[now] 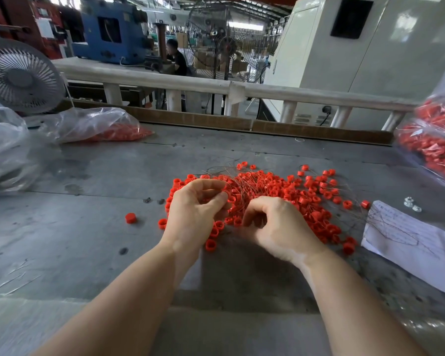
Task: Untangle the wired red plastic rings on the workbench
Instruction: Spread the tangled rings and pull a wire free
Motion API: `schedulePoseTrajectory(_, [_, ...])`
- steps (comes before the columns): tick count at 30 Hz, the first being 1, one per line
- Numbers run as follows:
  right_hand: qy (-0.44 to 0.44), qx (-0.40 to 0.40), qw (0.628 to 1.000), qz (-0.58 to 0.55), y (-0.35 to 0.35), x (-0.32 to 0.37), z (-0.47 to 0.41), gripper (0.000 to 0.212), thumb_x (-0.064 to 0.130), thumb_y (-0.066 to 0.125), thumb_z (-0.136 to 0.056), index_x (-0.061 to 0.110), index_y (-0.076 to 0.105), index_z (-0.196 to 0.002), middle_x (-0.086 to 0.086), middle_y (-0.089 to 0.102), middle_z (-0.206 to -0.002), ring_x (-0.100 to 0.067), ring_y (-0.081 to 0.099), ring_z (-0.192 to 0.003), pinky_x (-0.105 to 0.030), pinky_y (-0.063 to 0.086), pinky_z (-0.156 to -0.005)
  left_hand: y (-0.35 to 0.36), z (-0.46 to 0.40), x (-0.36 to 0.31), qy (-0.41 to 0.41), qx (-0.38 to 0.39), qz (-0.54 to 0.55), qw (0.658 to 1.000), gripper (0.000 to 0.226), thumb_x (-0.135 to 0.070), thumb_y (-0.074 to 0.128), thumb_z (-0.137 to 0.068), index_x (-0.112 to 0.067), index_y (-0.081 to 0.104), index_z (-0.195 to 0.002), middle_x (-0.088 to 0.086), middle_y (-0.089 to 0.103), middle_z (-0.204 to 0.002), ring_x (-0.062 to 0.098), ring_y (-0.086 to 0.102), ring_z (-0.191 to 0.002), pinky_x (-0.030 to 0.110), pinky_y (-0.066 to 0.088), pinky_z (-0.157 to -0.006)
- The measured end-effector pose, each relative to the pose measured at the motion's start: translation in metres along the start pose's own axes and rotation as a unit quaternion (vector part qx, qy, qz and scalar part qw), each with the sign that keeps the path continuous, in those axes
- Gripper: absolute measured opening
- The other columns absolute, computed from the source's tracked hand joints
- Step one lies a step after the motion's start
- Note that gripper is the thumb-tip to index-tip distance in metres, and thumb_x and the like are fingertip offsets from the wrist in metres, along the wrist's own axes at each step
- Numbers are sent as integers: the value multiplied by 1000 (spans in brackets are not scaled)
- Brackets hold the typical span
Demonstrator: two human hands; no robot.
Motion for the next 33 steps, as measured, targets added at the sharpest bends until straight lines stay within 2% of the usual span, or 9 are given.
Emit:
schedulePoseTrajectory(2, [-3,51,998,43,7,1,1,31,49,75,-69,21,62,-69,14,53,-71,-5,48,-71,-26,38,-77,0,0,0,1,4,-3,1000,18,1,62,-86,-16,67,-88,-3,69,-67,9,66,-62,17,51,-56])
schedulePoseTrajectory(5, [2,64,992,110,8,-3,0,21,43,68,-81,27,56,-75,13,49,-81,-10,48,-89,-33,32,-93,0,0,0,3,8,-6,1000,17,2,62,-87,-15,66,-88,-4,68,-64,8,65,-61,19,52,-57])
schedulePoseTrajectory(8, [7,43,987,156,5,-10,-1,12,37,59,-90,29,53,-83,12,48,-90,-12,49,-102,-32,26,-91,0,1,0,3,8,-6,1000,18,3,61,-86,-15,66,-87,-5,68,-63,7,64,-60,20,54,-57])
schedulePoseTrajectory(15, [7,-2,968,251,8,-15,-3,9,27,46,-98,22,54,-100,6,51,-106,-16,46,-107,-33,27,-90,1,1,1,4,6,-5,1000,16,3,62,-86,-12,66,-88,-3,66,-64,6,63,-58,18,52,-55])
schedulePoseTrajectory(24, [35,-89,954,284,-3,-19,-6,14,12,37,-99,18,48,-105,1,49,-109,-19,45,-104,-30,24,-84,-2,0,4,3,0,-4,1000,19,4,61,-86,-14,66,-86,-5,67,-63,6,64,-58,17,50,-53])
schedulePoseTrajectory(26, [27,-118,962,246,-9,-16,-6,9,12,41,-98,15,50,-100,0,55,-103,-20,50,-98,-30,23,-80,-2,-1,4,3,0,-4,1000,19,4,61,-86,-15,66,-86,-5,67,-64,6,64,-59,17,50,-53])
schedulePoseTrajectory(28, [10,-151,970,192,-14,-12,-4,4,7,51,-94,11,53,-93,-2,62,-89,-20,55,-82,-30,27,-74,-2,-1,4,4,0,-6,1000,20,4,61,-86,-16,66,-85,-5,67,-64,6,64,-59,17,50,-54])
schedulePoseTrajectory(30, [12,-188,973,135,-21,-12,-1,7,1,61,-87,7,58,-89,-3,65,-78,-17,48,-66,-28,27,-71,-2,-1,4,4,-2,-6,1000,21,4,61,-86,-16,66,-84,-5,67,-64,6,64,-59,17,50,-53])
schedulePoseTrajectory(33, [34,-201,974,95,-25,-18,-1,17,5,66,-85,7,63,-101,-3,67,-78,-22,55,-71,-26,26,-73,-2,-1,4,3,-1,-3,1000,21,5,61,-86,-16,66,-84,-5,67,-65,6,64,-59,17,50,-53])
Point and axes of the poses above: each hand's wrist, its own z-axis away from the middle knuckle, its own y-axis out of the palm, x = y × z, the point moved 7 cm from there along -z, towards the middle knuckle
